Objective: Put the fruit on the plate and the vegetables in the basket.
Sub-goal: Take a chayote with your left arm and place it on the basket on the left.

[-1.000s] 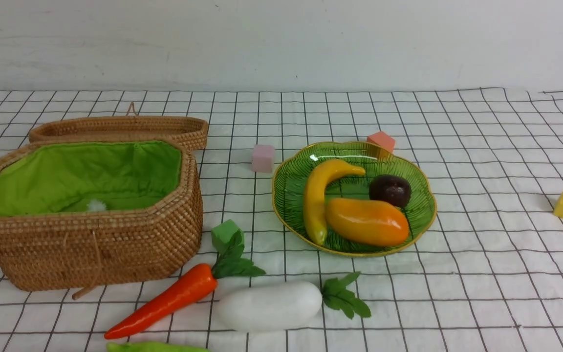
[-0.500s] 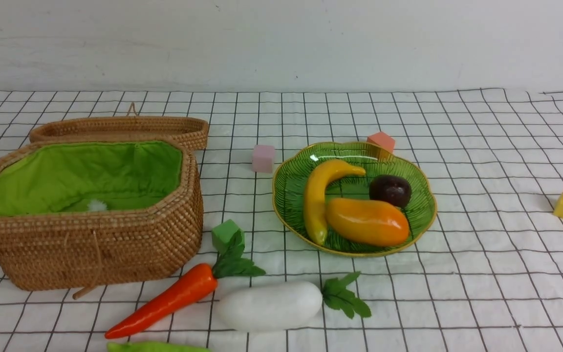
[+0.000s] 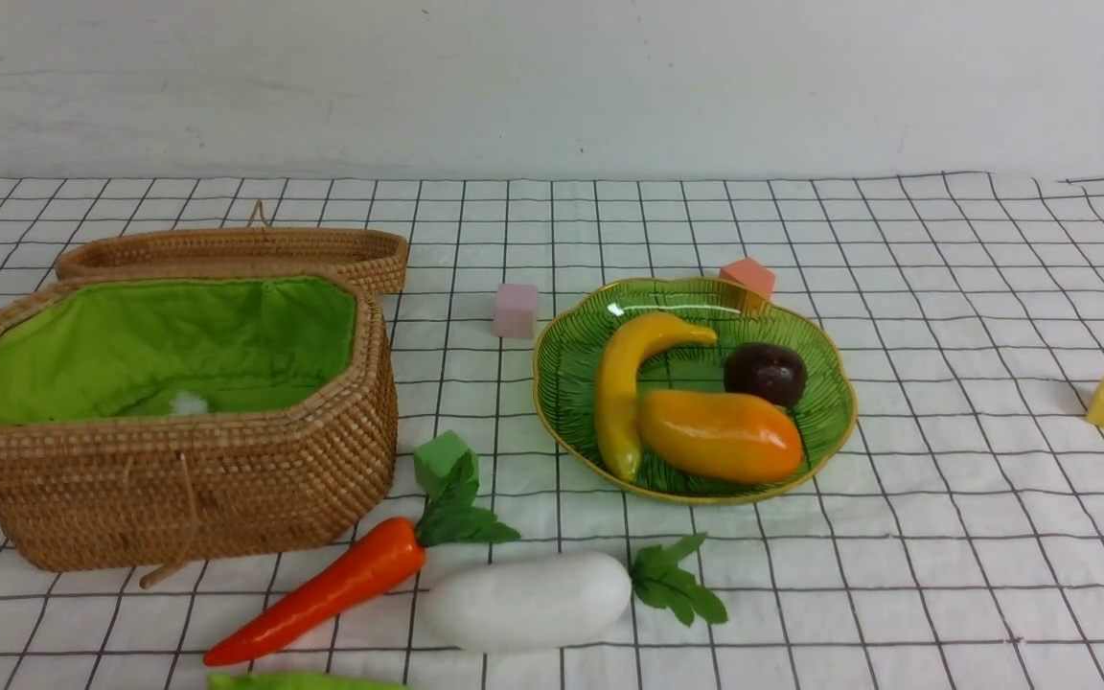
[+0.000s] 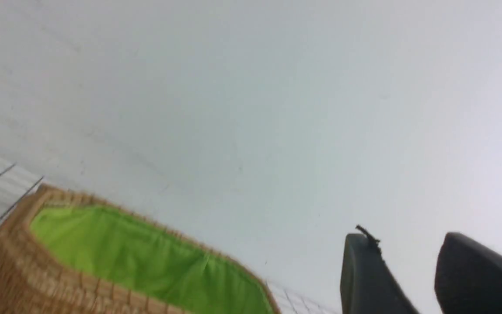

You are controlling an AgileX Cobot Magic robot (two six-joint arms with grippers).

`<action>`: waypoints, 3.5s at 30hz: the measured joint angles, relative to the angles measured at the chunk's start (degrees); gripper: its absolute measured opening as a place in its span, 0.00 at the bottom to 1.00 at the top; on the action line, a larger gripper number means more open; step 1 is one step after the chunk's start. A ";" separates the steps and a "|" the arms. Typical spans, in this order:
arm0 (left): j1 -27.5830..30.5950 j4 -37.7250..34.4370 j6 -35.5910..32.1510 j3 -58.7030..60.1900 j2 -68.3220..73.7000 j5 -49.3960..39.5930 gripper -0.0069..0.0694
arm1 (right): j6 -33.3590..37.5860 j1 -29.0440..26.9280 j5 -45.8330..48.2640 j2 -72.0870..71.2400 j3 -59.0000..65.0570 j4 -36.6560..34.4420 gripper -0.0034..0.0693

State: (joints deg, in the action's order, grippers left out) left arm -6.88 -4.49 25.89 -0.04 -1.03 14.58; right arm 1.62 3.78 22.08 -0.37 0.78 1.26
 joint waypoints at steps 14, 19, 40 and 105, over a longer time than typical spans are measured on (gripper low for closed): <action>0.00 5.23 2.57 -40.46 30.41 -54.42 0.40 | 0.00 0.00 0.00 0.00 0.00 0.00 0.10; 0.00 4.49 4.58 -41.11 42.60 -61.26 0.40 | 0.00 0.00 0.00 0.00 0.00 0.00 0.11; -18.74 -10.75 27.44 -39.92 72.61 -53.14 0.89 | 0.00 0.00 0.00 0.00 0.00 0.00 0.15; 4.37 9.15 17.36 -90.97 95.98 -75.68 0.94 | -0.05 0.00 0.00 0.00 0.00 0.00 0.27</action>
State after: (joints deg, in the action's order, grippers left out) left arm -2.51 4.67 43.25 -91.01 94.95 -61.10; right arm 1.56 3.78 22.08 -0.37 0.78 1.26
